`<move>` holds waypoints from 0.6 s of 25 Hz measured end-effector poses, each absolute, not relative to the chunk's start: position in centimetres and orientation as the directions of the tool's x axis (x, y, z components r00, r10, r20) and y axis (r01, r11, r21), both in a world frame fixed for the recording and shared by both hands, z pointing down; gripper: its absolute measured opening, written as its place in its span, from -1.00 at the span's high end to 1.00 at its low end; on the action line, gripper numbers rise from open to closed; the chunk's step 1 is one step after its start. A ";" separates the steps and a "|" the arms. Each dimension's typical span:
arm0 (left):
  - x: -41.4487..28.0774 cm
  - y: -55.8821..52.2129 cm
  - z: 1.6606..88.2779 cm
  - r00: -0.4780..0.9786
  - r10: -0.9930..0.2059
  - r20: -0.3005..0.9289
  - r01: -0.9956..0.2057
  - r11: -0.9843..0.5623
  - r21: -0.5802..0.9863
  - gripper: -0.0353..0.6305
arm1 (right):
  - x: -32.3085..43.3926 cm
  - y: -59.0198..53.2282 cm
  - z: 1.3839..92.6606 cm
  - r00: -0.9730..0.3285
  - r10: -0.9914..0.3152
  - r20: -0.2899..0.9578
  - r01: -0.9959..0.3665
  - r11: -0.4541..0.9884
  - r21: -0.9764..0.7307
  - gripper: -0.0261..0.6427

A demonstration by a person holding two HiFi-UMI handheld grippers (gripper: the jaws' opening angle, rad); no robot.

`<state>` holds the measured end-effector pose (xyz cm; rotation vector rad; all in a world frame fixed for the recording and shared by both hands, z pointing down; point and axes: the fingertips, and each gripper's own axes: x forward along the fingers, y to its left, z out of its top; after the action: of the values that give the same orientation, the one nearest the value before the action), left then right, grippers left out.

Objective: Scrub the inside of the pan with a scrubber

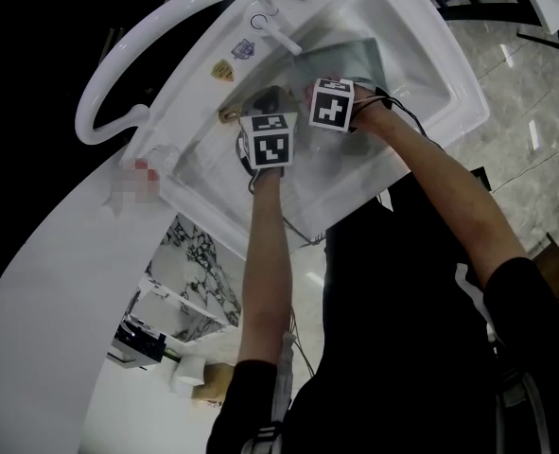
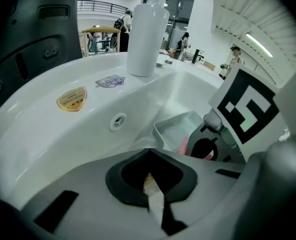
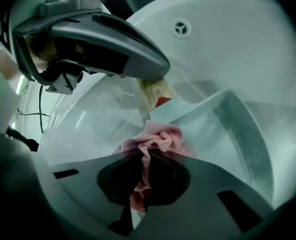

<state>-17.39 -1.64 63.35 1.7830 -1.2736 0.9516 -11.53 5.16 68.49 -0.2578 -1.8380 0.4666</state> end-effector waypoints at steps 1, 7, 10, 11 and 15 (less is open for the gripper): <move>-17.3 -1.6 63.4 0.237 -0.414 0.879 -0.959 -0.241 0.145 0.80 | -11.1 5.3 68.5 -0.288 0.420 0.860 -0.058 0.889 -0.454 0.85; -17.2 -1.4 63.4 0.235 -0.419 0.877 -0.960 -0.240 0.143 0.80 | -7.3 4.8 69.4 -0.143 0.424 0.894 -0.078 0.896 -0.437 0.85; -17.4 -1.4 63.4 0.242 -0.423 0.874 -0.960 -0.237 0.151 0.80 | -4.7 4.1 70.0 -0.080 0.394 0.916 -0.119 0.908 -0.401 0.85; -17.4 -1.4 63.3 0.243 -0.423 0.873 -0.959 -0.238 0.152 0.80 | -3.9 4.0 70.1 -0.052 0.382 0.923 -0.123 0.914 -0.386 0.85; -17.2 -1.4 63.4 0.243 -0.434 0.868 -0.961 -0.230 0.155 0.80 | -0.5 3.4 70.8 0.088 0.341 0.936 -0.119 0.937 -0.330 0.85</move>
<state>-17.19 -1.38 63.37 1.7911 -1.2840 0.9205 -0.48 3.41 70.81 -0.1861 -1.4444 0.3448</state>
